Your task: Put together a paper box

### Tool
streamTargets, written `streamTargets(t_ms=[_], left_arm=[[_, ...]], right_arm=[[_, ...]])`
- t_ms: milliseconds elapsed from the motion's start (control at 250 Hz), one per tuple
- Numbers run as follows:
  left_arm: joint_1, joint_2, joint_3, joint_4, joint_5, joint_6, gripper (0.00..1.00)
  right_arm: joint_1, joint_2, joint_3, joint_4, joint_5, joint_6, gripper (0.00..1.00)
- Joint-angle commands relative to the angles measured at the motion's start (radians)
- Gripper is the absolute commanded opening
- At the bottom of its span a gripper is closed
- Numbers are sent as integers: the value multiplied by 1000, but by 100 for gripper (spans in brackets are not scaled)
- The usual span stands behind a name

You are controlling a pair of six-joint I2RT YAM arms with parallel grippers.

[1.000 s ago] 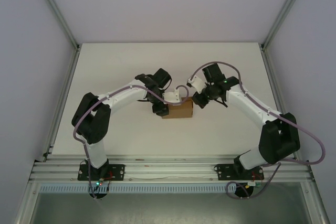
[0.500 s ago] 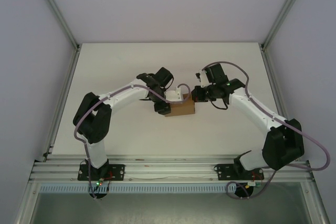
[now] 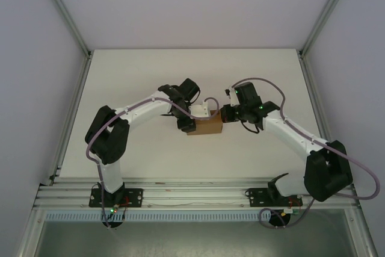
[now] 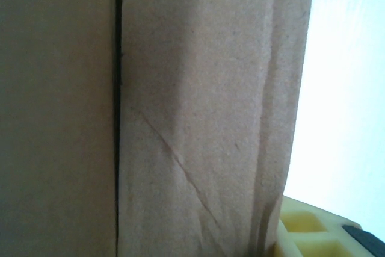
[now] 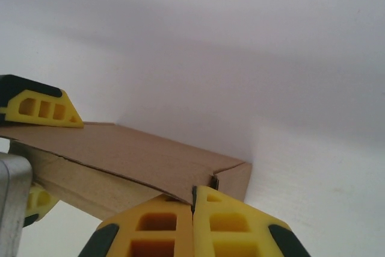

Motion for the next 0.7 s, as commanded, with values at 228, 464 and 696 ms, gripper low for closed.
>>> streamTargets(t_ms=[228,464,696], left_arm=[[-8,-11,24,54,-12,-52,63],[-7,-110,-37,132,-22,-99,100],[-8,-277,-174,270,-199,-319,100]], right_arm=[[27,-92,-210,214,107,-57,0],[61,-77,-187,161,173,-61,0],[98,-63,-123,67,256,-12,0]])
